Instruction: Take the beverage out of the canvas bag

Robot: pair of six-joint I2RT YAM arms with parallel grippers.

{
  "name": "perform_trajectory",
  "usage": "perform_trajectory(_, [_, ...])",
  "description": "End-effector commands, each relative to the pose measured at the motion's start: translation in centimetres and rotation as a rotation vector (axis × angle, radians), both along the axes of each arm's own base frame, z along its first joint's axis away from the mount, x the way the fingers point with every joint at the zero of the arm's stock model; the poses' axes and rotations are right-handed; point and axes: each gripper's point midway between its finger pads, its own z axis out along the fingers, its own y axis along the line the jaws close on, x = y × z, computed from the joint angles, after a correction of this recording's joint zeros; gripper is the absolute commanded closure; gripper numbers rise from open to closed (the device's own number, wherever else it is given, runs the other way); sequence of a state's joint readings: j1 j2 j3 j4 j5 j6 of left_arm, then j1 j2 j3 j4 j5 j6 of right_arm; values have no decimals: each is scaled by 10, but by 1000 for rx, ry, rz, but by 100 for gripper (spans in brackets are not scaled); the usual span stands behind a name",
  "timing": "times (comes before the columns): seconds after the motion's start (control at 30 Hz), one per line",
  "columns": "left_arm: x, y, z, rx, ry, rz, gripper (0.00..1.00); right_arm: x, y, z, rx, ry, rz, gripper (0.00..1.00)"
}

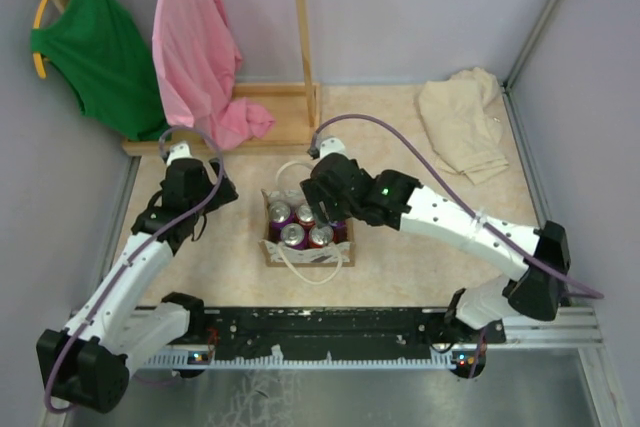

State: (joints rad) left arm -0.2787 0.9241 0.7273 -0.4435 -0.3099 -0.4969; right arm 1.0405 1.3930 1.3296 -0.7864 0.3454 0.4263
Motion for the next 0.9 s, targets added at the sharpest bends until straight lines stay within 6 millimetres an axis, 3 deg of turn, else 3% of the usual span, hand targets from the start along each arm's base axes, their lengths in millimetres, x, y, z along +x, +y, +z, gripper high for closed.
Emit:
perform_trajectory(0.0, [3, -7, 4, -20, -23, -41, 1, 2, 28, 15, 40, -32, 59, 26])
perform_trajectory(0.17, [4, -8, 6, -21, -31, -48, 1, 6, 33, 2, 5, -31, 58, 27])
perform_trajectory(0.6, [4, -9, 2, -17, -23, -60, 1, 14, 11, -51, -138, -17, -49, 24])
perform_trajectory(0.87, [8, 1, -10, 16, -17, -3, 1, 25, -2, -69, -159, -1, -106, 24])
